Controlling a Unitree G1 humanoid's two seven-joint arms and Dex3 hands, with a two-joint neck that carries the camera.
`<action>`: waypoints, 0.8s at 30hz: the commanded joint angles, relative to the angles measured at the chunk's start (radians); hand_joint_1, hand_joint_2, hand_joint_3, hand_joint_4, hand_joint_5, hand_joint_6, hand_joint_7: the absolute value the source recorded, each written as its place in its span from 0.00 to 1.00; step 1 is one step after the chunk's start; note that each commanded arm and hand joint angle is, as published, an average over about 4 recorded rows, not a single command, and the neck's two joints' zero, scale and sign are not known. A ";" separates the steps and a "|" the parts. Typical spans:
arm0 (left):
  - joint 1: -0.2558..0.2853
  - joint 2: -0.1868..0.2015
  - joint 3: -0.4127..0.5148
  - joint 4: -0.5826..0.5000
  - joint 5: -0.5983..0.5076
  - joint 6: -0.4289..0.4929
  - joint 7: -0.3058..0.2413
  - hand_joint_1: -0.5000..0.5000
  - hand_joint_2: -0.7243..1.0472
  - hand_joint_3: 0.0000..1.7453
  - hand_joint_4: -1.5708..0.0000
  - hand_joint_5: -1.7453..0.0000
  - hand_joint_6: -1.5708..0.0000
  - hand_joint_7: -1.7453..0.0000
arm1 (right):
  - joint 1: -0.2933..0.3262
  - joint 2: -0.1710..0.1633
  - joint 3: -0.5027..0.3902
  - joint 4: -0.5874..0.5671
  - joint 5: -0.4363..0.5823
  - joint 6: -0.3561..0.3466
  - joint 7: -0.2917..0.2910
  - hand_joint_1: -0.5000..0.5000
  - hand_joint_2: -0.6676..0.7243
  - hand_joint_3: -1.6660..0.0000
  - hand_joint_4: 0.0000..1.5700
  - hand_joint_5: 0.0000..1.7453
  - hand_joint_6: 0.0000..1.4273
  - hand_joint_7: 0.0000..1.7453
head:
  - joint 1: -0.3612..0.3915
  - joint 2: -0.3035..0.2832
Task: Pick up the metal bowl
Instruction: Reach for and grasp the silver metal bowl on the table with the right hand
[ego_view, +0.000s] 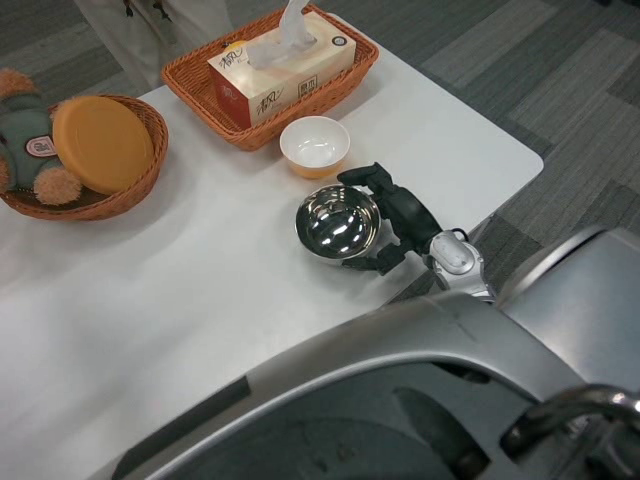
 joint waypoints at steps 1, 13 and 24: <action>0.008 0.012 -0.001 0.001 -0.002 0.003 0.004 0.00 0.00 0.05 1.00 1.00 1.00 1.00 | -0.003 -0.016 -0.007 -0.014 0.006 -0.013 -0.003 0.08 0.09 0.19 0.37 0.89 0.08 0.83 | 0.004 0.000; 0.009 0.012 -0.003 0.001 -0.002 0.003 0.004 0.00 0.00 0.05 1.00 1.00 1.00 1.00 | -0.001 -0.024 0.004 -0.049 0.046 0.000 -0.003 0.08 0.09 0.19 0.57 0.93 0.32 0.91 | 0.018 0.003; 0.009 0.011 -0.003 0.001 -0.002 0.003 0.004 0.00 0.00 0.05 1.00 1.00 1.00 1.00 | -0.004 -0.033 0.017 -0.068 0.052 0.006 -0.001 0.12 0.09 0.19 0.69 0.94 0.60 0.96 | 0.025 0.014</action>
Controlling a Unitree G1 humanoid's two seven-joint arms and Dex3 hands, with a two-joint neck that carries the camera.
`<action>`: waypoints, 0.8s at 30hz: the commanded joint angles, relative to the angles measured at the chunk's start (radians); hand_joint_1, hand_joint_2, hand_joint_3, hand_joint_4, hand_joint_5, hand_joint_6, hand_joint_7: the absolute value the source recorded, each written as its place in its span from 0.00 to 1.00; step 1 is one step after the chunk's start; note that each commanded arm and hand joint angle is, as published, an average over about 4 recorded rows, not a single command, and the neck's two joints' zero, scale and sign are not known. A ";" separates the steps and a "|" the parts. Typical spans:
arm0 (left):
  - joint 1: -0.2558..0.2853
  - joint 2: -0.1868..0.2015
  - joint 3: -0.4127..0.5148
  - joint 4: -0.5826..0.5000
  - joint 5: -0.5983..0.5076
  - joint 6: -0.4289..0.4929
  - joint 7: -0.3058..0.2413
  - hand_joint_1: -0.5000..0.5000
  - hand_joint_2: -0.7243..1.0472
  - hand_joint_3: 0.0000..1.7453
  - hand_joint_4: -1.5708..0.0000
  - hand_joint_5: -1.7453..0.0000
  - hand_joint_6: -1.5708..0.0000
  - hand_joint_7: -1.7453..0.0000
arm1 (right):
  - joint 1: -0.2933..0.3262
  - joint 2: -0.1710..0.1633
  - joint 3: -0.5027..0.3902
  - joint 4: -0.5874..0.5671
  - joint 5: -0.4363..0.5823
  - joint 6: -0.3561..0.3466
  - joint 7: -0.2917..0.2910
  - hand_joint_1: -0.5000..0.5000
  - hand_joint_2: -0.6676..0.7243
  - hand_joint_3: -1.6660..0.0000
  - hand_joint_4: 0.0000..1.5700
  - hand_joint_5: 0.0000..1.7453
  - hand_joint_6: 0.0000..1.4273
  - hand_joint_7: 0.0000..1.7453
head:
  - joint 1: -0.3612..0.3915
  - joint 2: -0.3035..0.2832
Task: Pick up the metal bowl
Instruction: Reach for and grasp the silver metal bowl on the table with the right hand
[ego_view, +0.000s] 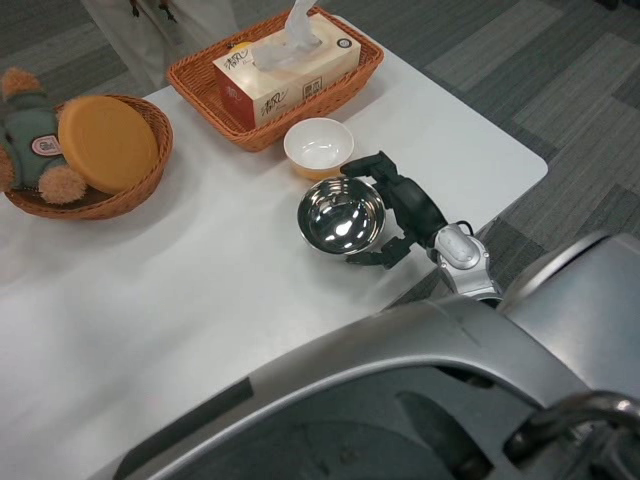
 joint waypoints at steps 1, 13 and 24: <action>0.009 0.012 -0.001 0.001 -0.002 0.003 0.004 0.00 0.00 0.05 1.00 1.00 1.00 1.00 | -0.005 -0.012 -0.001 -0.017 0.012 0.004 -0.001 0.12 0.09 0.19 0.69 0.94 0.61 0.96 | 0.001 0.002; 0.013 0.010 -0.003 0.001 -0.002 0.003 0.004 0.00 0.00 0.05 1.00 1.00 1.00 1.00 | -0.011 -0.016 0.021 -0.060 0.017 0.034 -0.001 0.17 0.09 0.19 0.75 0.94 0.80 0.96 | 0.016 0.008; 0.015 0.010 -0.007 0.001 -0.003 0.003 0.004 0.00 0.00 0.05 1.00 1.00 1.00 1.00 | -0.025 -0.024 0.105 -0.170 0.061 0.085 -0.001 0.17 0.10 0.19 0.75 0.94 0.80 0.96 | 0.050 0.032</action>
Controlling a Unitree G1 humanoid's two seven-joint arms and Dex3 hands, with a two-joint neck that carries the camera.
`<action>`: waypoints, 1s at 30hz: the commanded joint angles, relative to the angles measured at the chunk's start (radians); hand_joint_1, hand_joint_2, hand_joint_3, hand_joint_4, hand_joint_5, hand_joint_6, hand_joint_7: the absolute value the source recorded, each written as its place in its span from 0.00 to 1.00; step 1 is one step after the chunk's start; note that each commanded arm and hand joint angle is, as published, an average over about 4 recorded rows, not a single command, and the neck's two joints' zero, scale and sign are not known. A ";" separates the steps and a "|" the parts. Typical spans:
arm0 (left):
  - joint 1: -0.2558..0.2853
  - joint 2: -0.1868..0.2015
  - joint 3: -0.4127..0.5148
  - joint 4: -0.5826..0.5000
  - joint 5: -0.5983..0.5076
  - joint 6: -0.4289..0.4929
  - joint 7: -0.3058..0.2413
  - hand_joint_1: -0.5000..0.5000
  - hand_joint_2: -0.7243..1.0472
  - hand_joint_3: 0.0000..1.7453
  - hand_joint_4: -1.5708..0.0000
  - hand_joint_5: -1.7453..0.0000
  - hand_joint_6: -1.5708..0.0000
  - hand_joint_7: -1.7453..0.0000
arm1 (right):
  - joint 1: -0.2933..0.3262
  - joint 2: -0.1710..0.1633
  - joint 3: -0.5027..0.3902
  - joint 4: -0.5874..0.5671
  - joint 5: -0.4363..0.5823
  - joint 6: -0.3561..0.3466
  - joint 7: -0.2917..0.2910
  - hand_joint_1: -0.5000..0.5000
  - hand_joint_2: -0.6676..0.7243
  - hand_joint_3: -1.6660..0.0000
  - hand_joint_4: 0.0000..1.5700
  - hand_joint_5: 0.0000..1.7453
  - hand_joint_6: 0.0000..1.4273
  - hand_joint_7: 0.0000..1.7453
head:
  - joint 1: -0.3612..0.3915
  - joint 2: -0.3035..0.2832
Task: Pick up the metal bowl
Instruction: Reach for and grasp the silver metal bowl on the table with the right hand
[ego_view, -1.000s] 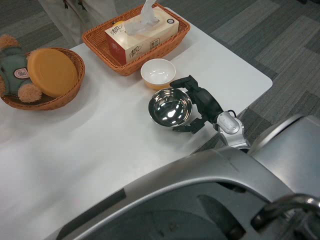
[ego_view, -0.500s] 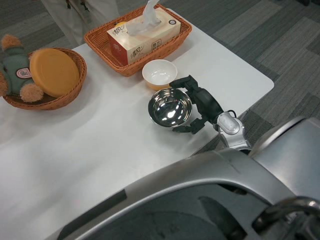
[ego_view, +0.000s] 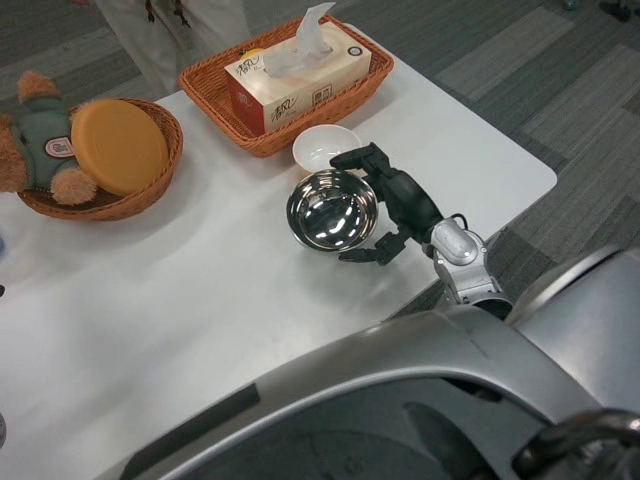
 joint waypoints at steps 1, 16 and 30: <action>0.013 0.010 -0.002 0.001 -0.002 0.002 0.004 0.00 0.00 0.05 1.00 1.00 1.00 1.00 | -0.019 -0.010 0.024 -0.040 0.025 0.019 -0.001 0.17 0.10 0.19 0.76 0.94 0.80 0.96 | 0.011 0.008; 0.016 0.010 -0.008 0.001 -0.003 0.002 0.004 0.00 0.00 0.05 1.00 1.00 1.00 1.00 | -0.062 -0.018 0.127 -0.125 0.039 0.064 -0.008 0.21 0.09 0.19 0.76 0.94 0.79 0.96 | 0.146 0.073; 0.018 0.010 -0.023 0.002 -0.003 0.002 0.003 0.00 0.00 0.05 1.00 1.00 1.00 1.00 | -0.194 -0.022 0.266 -0.029 0.020 0.057 -0.051 0.21 0.09 0.19 0.77 0.94 0.80 0.96 | 0.395 0.275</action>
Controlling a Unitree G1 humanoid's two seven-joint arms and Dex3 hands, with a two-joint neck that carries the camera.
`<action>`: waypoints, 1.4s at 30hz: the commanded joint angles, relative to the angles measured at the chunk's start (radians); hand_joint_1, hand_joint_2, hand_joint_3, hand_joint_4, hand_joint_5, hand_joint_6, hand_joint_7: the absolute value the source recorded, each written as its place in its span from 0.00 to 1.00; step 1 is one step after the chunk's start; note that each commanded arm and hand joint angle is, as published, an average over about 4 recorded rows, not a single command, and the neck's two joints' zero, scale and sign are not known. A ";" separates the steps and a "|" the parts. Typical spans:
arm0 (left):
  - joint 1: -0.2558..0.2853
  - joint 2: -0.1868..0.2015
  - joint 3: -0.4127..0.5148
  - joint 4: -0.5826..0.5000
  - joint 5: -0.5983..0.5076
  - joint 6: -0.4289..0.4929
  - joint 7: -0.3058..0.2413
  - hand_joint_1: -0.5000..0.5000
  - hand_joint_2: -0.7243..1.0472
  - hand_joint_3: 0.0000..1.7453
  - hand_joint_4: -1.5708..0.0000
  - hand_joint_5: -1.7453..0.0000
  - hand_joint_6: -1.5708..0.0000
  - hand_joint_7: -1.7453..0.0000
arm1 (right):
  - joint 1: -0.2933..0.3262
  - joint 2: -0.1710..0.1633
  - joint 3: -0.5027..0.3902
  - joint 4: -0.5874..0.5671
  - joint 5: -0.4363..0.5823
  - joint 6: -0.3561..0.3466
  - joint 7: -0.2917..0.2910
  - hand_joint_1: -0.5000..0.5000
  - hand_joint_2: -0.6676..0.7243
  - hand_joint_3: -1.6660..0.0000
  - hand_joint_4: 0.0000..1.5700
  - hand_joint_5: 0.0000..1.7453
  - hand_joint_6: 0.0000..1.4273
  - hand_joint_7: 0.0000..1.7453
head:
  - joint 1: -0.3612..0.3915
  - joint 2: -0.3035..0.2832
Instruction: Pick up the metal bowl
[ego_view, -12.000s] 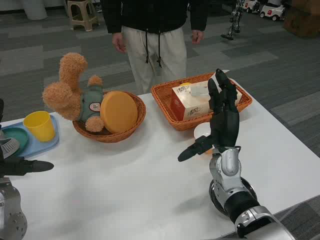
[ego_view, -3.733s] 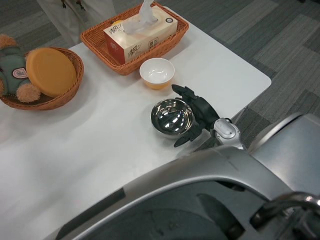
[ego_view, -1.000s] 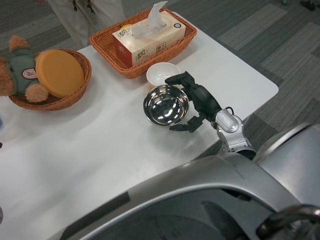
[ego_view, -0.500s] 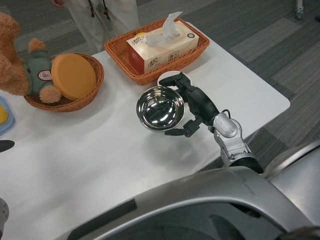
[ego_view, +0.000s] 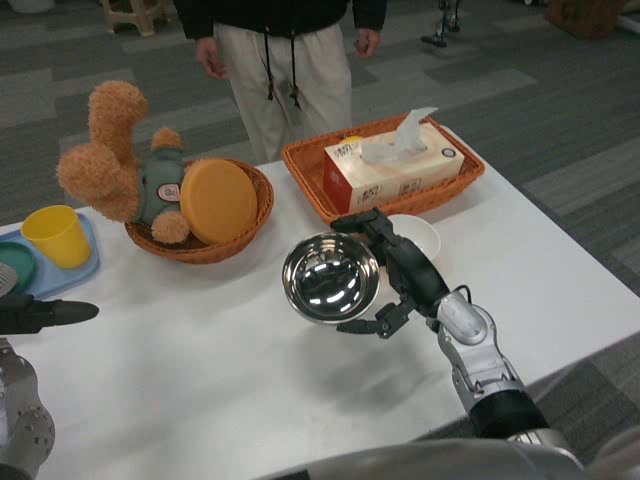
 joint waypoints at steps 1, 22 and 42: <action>0.011 0.008 0.000 0.001 -0.001 0.001 0.003 0.00 0.00 0.05 1.00 1.00 1.00 1.00 | -0.041 -0.001 0.026 0.017 -0.008 0.000 -0.028 0.21 0.09 0.19 0.77 0.94 0.80 0.96 | 0.047 0.049; 0.015 -0.005 0.000 0.000 0.008 0.001 -0.007 0.00 0.00 0.05 1.00 1.00 1.00 1.00 | -0.084 -0.021 0.093 0.035 -0.021 0.005 -0.136 0.21 0.09 0.19 0.78 0.94 0.80 0.96 | 0.266 0.251; 0.011 -0.021 0.005 0.012 0.009 0.001 -0.014 0.00 0.00 0.05 1.00 1.00 1.00 1.00 | -0.107 -0.032 0.125 0.073 -0.013 -0.001 -0.136 0.22 0.11 0.19 0.80 0.94 0.80 0.96 | 0.266 0.237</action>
